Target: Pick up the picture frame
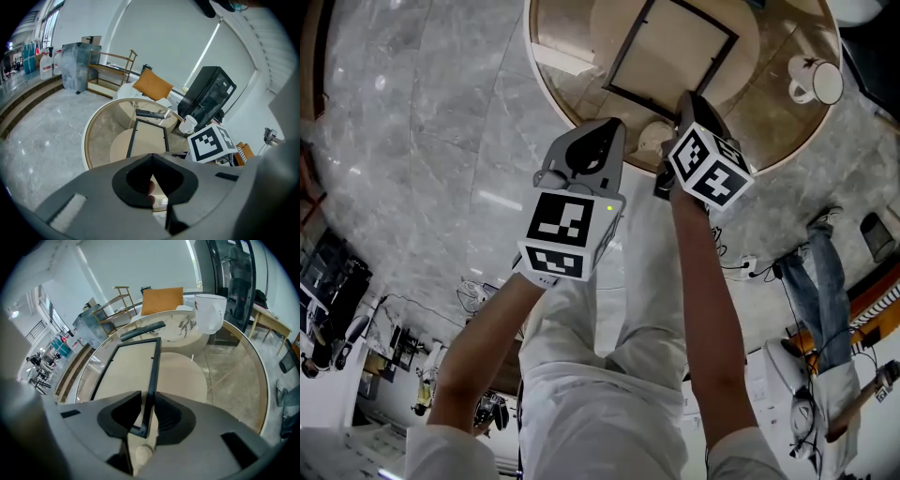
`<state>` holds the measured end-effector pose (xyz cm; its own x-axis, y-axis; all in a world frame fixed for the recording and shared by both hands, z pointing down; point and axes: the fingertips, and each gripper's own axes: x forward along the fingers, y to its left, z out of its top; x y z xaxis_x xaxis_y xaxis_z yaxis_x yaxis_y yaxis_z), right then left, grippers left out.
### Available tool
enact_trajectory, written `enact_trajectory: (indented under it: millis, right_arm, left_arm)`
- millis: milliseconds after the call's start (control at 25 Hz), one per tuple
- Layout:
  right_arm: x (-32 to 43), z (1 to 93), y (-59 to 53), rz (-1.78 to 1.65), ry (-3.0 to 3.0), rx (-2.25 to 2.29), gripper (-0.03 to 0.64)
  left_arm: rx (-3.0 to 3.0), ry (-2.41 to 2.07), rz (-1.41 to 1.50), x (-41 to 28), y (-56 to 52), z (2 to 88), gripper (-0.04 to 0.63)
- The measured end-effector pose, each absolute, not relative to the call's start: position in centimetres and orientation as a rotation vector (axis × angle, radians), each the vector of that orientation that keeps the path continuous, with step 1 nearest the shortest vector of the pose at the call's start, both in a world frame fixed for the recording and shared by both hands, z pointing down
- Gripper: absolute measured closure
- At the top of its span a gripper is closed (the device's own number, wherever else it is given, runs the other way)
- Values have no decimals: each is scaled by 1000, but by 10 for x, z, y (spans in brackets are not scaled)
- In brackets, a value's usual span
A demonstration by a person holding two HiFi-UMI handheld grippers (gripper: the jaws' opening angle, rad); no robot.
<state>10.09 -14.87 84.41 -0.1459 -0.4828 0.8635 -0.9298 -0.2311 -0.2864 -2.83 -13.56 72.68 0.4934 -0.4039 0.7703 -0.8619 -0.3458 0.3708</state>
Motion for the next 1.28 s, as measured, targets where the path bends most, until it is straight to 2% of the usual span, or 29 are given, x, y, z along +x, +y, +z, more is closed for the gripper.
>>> enact_trajectory:
  millis: [240, 800, 1280]
  right_arm:
    - [104, 843, -149, 1412, -1558, 1691, 575]
    - [106, 812, -151, 1382, -1633, 1670, 580]
    - [125, 693, -149, 1272, -1809, 1723, 580]
  left_arm:
    - [1951, -1039, 739, -27, -132, 723, 603]
    - [2002, -1031, 756, -26, -134, 688, 603]
    - [2042, -1050, 749, -18, -129, 616, 603]
